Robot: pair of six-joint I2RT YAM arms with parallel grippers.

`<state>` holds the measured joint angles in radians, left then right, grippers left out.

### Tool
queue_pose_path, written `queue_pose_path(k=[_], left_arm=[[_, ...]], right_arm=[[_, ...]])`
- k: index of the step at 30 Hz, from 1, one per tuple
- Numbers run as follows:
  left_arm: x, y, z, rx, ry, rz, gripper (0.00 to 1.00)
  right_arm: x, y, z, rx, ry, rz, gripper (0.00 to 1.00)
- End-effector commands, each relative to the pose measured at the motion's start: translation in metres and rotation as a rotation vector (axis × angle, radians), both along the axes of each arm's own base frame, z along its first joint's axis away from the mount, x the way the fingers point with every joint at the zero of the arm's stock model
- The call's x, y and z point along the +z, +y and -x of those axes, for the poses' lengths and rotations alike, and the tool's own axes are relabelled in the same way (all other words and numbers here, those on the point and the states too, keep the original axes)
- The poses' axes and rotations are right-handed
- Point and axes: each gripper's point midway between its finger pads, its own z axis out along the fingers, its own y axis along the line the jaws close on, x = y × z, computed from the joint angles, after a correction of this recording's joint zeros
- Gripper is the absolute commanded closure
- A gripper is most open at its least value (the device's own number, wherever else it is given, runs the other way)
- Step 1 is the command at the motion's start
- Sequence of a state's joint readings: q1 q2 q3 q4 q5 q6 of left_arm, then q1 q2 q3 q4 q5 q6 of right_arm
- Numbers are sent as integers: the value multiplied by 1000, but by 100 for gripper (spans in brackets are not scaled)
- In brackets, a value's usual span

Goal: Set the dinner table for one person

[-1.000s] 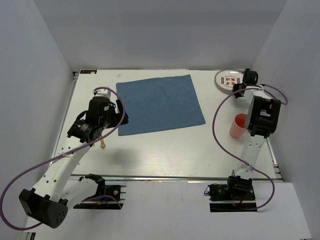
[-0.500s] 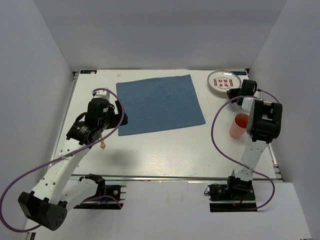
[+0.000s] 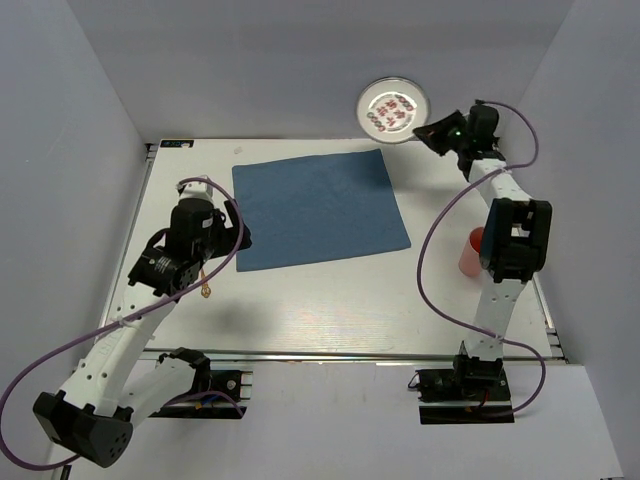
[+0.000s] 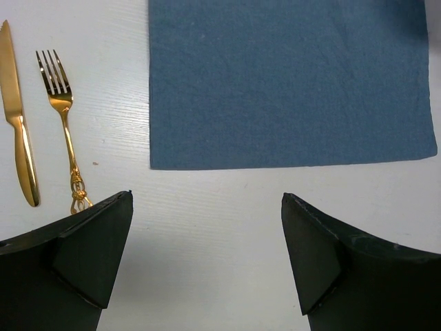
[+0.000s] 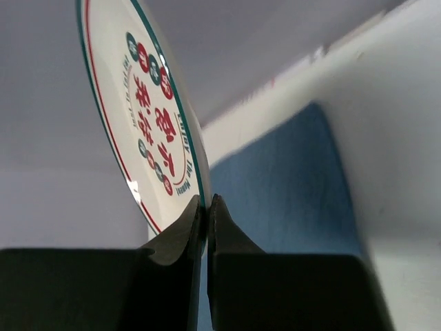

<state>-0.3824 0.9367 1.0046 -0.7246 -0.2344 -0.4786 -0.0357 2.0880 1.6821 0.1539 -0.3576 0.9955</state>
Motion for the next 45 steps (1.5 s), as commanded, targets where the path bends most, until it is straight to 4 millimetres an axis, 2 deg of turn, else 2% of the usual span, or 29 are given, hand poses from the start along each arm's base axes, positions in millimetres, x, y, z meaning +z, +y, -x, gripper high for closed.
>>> queue_pose_path(k=[1,2,3,4,5,7,8,11,14,24,32,33,34,36,37,40,41,43,44,45], left_arm=[[10,9,1,44,-50,2,2],[10,11,1,52,-50,0,2],[10,12,1,63,-51,-3,2],[10,16,1,86,-52,-7,2],[10,18,2,98,-53,-9,2],[11,22,2,120,-54,-14,2],[11,22,2,123,-56,-11,2],[9,21,1,121,-48,-13,2],[6,21,1,118,-37,-17,2],[5,18,0,105,-31,-15,2],[4,16,0,92,-28,-17,2],[4,16,0,90,-28,-14,2],[4,15,0,84,-28,-12,2],[5,14,0,77,-33,-10,2],[6,14,1,77,-35,-7,2],[7,13,1,72,-43,-4,2],[7,13,1,70,-43,-4,2],[7,12,1,66,-42,-2,2],[6,12,1,63,-38,-3,2],[7,12,2,64,-40,-3,2]], right_arm=[[-19,75,33,342,38,83,100],[-15,86,39,396,22,96,100],[-21,93,45,426,33,108,100],[-24,115,57,483,22,129,100],[-40,120,67,504,52,123,100],[-57,141,86,581,74,85,100],[-55,147,87,601,50,76,100],[-79,168,105,667,90,53,100],[-94,180,113,703,113,64,100],[-136,193,115,751,211,57,100],[-137,201,115,760,208,64,100],[-136,201,115,767,205,57,91],[-132,202,115,773,193,48,74],[-127,201,117,769,190,44,48],[-114,199,115,755,162,58,11],[-110,189,112,690,152,131,11],[-95,184,109,662,129,154,11],[-89,168,103,585,143,224,11],[-72,161,102,556,109,273,11],[-72,146,97,478,135,347,11]])
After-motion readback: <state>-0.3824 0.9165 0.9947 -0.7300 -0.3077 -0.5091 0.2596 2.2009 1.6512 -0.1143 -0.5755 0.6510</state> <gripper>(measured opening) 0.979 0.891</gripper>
